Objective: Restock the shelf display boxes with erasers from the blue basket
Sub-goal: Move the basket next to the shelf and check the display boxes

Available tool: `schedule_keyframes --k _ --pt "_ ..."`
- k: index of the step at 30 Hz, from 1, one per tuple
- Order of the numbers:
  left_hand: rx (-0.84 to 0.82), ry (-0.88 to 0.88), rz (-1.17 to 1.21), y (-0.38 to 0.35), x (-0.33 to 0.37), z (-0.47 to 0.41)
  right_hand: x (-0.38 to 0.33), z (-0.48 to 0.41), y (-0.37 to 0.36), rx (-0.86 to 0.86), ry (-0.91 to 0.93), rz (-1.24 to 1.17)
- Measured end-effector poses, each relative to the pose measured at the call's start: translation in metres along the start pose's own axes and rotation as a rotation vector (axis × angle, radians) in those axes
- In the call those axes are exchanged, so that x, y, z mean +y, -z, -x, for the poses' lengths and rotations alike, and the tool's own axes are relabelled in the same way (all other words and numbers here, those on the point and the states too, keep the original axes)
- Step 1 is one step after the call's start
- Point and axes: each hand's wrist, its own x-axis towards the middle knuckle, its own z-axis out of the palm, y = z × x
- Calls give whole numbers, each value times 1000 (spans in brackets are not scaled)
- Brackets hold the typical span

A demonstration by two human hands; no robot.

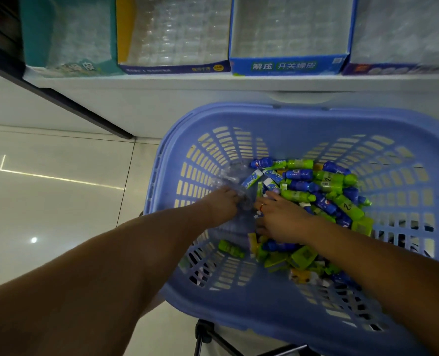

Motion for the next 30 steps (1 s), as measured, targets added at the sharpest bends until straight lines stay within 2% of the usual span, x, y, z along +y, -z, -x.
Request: schedule_keyframes --k 2,6,10,14,16,18,21,24,27,30 --pt "43 7 102 10 6 5 4 -6 2 67 -6 -60" --pt "132 92 27 6 15 14 10 -21 13 119 -125 -223" --pt "274 95 -34 8 11 11 23 -37 17 254 -194 -89" --pt "312 149 9 6 7 13 30 -52 17 150 -194 17" --pt "295 204 44 7 10 15 31 -56 17 122 -223 69" --pt "236 167 82 4 11 11 33 -60 23 112 -241 97" --pt "18 110 174 -3 11 3 33 -61 31 64 -242 97" --pt "-10 166 240 -1 9 2 26 -53 23 89 -266 75" --pt "30 213 316 2 6 3 18 -56 26 117 -352 -17" --pt "3 222 309 2 2 3 15 -68 33 16 -423 -13"
